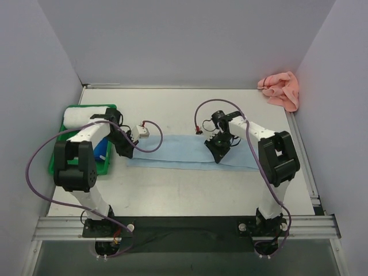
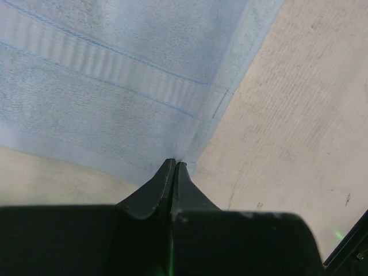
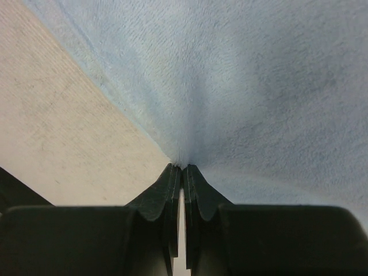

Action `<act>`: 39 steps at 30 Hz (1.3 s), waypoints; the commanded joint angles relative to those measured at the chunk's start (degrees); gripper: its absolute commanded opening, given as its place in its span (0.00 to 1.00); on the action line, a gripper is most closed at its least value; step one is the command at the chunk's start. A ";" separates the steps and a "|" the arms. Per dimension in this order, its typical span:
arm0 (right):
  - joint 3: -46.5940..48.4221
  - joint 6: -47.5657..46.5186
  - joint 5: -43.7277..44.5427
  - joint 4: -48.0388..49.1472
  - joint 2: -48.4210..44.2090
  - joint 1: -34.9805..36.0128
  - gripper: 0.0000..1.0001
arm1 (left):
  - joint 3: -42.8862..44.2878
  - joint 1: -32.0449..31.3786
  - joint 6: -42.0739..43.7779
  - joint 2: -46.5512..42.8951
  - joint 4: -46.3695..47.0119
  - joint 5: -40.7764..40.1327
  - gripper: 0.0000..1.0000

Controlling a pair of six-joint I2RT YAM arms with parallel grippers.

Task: Roll the towels
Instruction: Fold the towel

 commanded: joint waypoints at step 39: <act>-1.79 1.21 1.67 -1.41 7.27 5.33 0.00 | -0.79 1.27 -4.41 8.22 1.14 -5.40 0.00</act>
